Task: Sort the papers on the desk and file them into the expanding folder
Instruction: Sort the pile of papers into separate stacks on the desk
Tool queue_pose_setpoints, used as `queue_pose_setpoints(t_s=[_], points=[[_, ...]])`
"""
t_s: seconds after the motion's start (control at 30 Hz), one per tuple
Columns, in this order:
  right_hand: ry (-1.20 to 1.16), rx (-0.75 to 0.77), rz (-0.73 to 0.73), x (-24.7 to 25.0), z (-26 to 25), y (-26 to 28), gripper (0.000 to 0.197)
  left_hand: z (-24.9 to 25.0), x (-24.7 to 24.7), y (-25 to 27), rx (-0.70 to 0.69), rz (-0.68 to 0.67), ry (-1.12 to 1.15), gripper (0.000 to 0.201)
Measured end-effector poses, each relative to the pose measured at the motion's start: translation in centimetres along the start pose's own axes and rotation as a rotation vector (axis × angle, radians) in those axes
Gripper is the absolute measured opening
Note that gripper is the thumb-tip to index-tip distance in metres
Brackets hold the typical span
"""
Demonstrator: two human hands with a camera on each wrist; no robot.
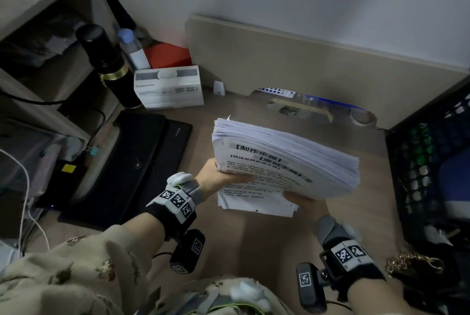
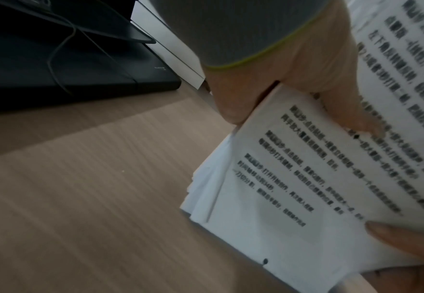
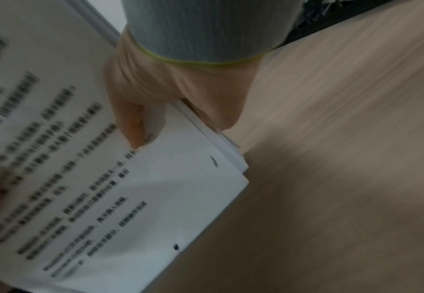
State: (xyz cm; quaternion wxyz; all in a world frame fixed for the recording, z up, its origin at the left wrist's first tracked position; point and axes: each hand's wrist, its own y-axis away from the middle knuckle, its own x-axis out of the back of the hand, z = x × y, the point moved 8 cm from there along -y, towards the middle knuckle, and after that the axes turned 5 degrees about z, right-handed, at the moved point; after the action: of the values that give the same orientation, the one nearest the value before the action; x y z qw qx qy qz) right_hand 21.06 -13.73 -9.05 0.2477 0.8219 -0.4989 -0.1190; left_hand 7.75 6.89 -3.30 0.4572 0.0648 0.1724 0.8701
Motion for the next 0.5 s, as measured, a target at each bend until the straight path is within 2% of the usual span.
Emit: queue_pose_setpoints(t_s=[0.07,0.2,0.23,0.33,0.5], points=[[0.023,-0.046,0.001,0.2,1.4,-0.2,0.046,-0.9,-0.2,0.0,0.028,-0.038,-0.027,0.052],[0.128,-0.068,-0.036,-0.2,1.3,0.2,0.049,-1.8,-0.1,0.0,0.062,0.015,-0.039,0.047],[0.142,-0.113,-0.055,-0.3,1.4,0.3,0.045,-1.7,-0.1,-0.1,0.065,0.029,-0.038,0.044],[0.163,-0.237,-0.117,-0.6,1.5,0.8,0.016,-1.2,0.1,0.1,0.114,0.058,-0.004,0.036],[0.272,-0.225,-0.062,0.0,2.7,0.9,0.03,-2.1,0.2,0.6,0.253,0.08,-0.052,0.035]])
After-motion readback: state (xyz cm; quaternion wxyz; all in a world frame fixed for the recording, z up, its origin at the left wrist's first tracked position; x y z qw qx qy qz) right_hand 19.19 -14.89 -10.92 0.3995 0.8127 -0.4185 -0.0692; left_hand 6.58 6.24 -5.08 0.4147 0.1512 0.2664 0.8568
